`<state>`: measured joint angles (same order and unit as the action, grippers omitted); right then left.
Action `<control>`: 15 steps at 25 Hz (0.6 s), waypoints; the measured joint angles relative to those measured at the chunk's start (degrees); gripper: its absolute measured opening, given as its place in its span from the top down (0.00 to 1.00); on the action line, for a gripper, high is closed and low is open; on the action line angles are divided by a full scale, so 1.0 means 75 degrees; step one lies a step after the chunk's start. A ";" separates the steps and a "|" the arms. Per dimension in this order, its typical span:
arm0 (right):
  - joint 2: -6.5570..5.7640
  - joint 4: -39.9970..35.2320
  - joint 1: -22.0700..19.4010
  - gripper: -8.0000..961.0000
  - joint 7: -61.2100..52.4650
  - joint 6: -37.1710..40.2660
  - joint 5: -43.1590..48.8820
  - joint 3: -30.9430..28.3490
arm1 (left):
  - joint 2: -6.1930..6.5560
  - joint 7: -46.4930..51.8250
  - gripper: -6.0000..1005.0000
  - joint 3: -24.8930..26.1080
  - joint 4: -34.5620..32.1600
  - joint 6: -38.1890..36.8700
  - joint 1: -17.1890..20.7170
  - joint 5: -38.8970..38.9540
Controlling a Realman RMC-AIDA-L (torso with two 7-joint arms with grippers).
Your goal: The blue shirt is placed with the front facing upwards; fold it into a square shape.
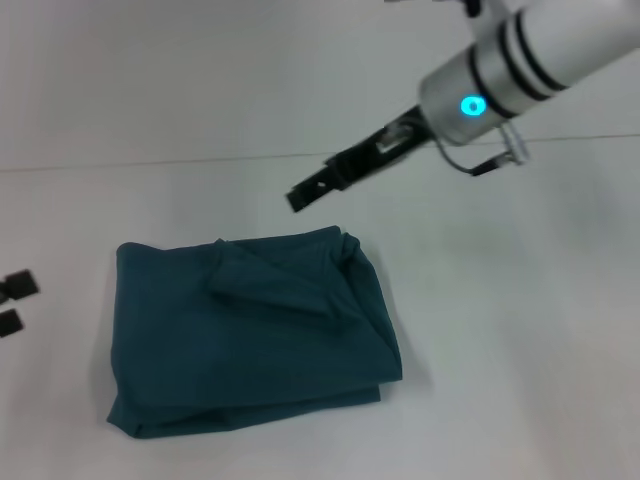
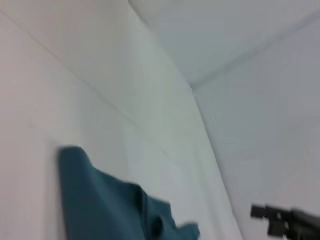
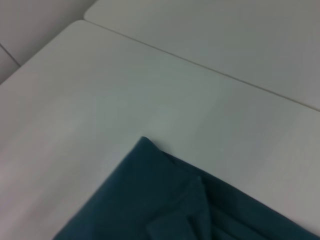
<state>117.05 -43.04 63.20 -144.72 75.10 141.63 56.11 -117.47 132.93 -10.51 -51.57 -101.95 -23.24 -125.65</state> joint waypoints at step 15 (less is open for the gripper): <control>0.0323 0.0390 0.0522 0.11 -0.0528 -0.0140 0.0235 0.0923 | -0.0453 -0.2975 0.08 -0.1389 -0.1116 -0.0853 0.0280 -0.1036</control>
<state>119.47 -40.12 67.11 -148.69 74.05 143.39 63.04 -120.86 110.62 -20.93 -59.94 -108.35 -21.14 -133.42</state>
